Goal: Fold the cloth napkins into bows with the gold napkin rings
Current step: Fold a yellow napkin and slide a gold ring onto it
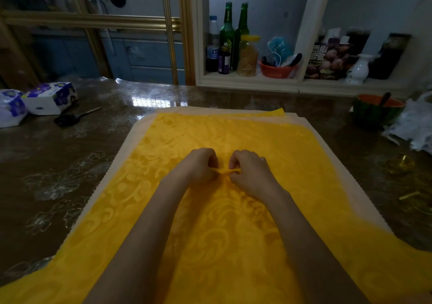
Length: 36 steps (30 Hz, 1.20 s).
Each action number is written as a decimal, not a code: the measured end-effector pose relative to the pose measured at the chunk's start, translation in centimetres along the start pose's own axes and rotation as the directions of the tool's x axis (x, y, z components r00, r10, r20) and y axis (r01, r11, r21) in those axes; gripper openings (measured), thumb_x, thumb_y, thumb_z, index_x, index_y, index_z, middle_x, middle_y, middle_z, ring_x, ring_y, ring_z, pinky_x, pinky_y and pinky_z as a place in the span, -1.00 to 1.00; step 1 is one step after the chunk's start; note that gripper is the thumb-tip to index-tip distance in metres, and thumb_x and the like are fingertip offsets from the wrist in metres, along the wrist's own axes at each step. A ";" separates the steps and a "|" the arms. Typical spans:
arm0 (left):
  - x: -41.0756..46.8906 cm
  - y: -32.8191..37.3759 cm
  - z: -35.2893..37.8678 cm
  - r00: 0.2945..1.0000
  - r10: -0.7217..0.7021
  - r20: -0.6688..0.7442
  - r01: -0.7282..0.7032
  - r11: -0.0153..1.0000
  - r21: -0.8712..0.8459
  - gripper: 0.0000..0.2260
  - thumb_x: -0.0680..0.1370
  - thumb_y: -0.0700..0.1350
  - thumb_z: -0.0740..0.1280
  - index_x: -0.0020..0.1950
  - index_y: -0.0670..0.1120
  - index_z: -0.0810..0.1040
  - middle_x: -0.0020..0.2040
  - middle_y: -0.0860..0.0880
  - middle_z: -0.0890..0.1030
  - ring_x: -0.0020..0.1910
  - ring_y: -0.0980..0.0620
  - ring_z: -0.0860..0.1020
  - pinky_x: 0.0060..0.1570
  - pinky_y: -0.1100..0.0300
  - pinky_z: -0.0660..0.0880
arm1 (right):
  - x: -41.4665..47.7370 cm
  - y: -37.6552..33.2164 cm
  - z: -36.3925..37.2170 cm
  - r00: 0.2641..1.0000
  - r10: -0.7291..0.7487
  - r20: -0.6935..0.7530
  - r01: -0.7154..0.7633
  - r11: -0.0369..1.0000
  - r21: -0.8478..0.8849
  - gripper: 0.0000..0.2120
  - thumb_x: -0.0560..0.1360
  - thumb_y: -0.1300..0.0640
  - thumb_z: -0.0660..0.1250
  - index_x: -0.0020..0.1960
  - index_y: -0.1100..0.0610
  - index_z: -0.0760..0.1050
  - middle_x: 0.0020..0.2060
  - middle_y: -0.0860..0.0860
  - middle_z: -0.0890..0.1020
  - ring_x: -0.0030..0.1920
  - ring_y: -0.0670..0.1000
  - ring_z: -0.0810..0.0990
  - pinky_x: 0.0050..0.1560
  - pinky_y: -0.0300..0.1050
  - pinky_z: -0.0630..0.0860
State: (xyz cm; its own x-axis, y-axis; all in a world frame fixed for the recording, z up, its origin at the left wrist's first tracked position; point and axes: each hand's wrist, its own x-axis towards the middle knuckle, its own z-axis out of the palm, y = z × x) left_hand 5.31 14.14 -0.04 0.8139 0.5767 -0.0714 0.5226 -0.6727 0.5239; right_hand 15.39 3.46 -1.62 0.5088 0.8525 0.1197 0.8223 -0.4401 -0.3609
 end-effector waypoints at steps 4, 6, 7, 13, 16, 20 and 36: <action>0.0 0.6 -0.3 0.992 -0.028 0.122 0.017 0.996 0.093 -0.80 0.49 -0.13 0.37 0.08 -0.15 0.58 0.08 -0.09 0.59 0.08 -0.06 0.53 -0.13 0.22 0.38 | -0.1 -0.1 -0.7 0.995 0.002 0.102 0.003 0.999 -0.048 -0.90 0.44 0.17 0.28 -0.09 -0.01 0.47 0.08 0.03 0.47 0.17 0.07 0.42 0.19 0.03 0.27; 0.0 0.7 -0.3 0.991 -0.037 0.132 0.020 0.992 0.122 -0.79 0.51 -0.08 0.37 0.09 -0.14 0.61 0.09 -0.10 0.61 0.10 -0.05 0.53 -0.10 0.24 0.38 | 0.0 0.1 -1.0 0.986 0.029 0.163 -0.018 0.998 -0.066 -0.89 0.47 0.11 0.26 -0.05 0.02 0.55 0.11 0.03 0.46 0.19 0.09 0.39 0.22 0.06 0.26; 0.0 0.7 -0.3 0.991 -0.034 0.133 0.016 0.990 0.137 -0.79 0.51 -0.08 0.37 0.09 -0.14 0.62 0.10 -0.09 0.61 0.11 -0.05 0.53 -0.09 0.24 0.37 | 0.0 0.1 -1.1 0.984 0.048 0.171 -0.041 0.998 -0.047 -0.86 0.48 0.08 0.26 -0.06 0.04 0.58 0.12 0.03 0.48 0.19 0.10 0.40 0.22 0.06 0.26; 0.0 0.4 -0.1 0.991 -0.001 0.133 -0.021 0.986 0.168 -0.76 0.45 -0.13 0.44 0.10 -0.12 0.60 0.14 -0.11 0.55 0.12 -0.06 0.50 -0.03 0.18 0.42 | 0.1 0.5 -1.4 0.983 0.051 0.178 -0.059 0.998 0.037 -0.91 0.48 0.10 0.34 -0.13 0.03 0.62 -0.03 -0.01 0.62 0.08 0.05 0.53 0.20 0.05 0.38; -0.3 0.4 -0.4 0.988 -0.013 0.156 -0.011 0.988 0.152 -0.67 0.45 -0.18 0.43 0.21 -0.13 0.51 0.17 -0.12 0.51 0.13 -0.07 0.50 0.02 0.16 0.43 | 0.0 0.9 -1.6 0.981 0.034 0.190 -0.057 0.991 0.121 -0.87 0.42 0.19 0.41 -0.09 0.00 0.53 -0.09 -0.07 0.56 0.06 0.00 0.53 0.19 0.05 0.43; -0.7 0.3 -0.1 0.996 0.017 0.092 -0.036 0.978 0.206 -0.74 0.48 -0.23 0.35 0.17 -0.12 0.55 0.13 -0.10 0.55 0.09 -0.06 0.53 -0.09 0.20 0.42 | 0.0 1.0 -1.6 0.978 0.042 0.206 -0.062 0.994 0.093 -0.78 0.42 0.24 0.37 0.00 0.01 0.45 -0.11 -0.06 0.47 0.01 -0.01 0.49 0.12 -0.03 0.45; -6.0 -0.7 3.2 0.989 0.078 -0.124 -0.050 0.975 0.216 -0.78 0.58 -0.19 0.12 0.18 -0.12 0.44 0.21 -0.09 0.50 0.32 -0.04 0.37 0.41 0.05 0.00 | -4.5 -1.9 -0.5 0.997 -0.032 0.068 0.050 0.961 -0.272 -0.70 0.55 0.16 0.15 0.27 0.13 0.39 0.35 0.06 0.36 0.43 0.02 0.22 0.45 -0.01 -0.04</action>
State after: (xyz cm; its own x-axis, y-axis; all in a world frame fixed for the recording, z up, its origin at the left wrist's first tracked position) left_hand 0.91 9.69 -2.64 0.8143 0.5755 0.0757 0.5238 -0.7847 0.3315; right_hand 11.67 0.35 -0.99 0.4632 0.8836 0.0679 0.8849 -0.4571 -0.0894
